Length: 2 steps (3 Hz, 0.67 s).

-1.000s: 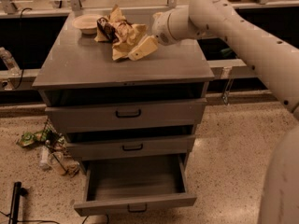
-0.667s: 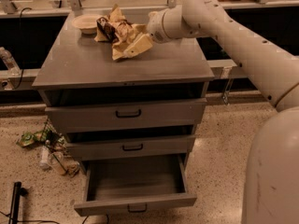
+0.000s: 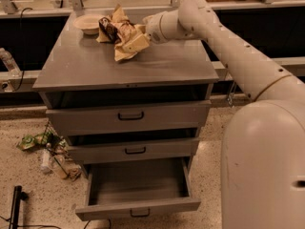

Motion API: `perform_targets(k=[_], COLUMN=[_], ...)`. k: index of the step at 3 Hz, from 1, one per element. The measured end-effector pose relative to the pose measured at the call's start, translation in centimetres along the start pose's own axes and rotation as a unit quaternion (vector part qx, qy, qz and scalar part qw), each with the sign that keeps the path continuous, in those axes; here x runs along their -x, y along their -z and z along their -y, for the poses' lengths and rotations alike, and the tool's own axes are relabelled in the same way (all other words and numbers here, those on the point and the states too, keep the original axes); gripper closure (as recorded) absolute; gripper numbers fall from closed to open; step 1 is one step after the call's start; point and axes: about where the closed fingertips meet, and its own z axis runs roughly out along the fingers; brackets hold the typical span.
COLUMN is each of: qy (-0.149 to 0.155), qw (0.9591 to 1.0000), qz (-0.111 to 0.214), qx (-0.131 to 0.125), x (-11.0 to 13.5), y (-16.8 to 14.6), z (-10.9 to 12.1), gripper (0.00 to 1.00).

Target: Place brown chip bag into bottom drawer

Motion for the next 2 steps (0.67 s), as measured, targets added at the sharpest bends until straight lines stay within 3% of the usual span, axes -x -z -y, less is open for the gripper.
perform_targets(k=[2], qy=[-0.007], qw=[0.9997], qz=[0.002], qx=[0.024], x=[-0.3], y=[-2.6], z=[-0.6], gripper=[0.67])
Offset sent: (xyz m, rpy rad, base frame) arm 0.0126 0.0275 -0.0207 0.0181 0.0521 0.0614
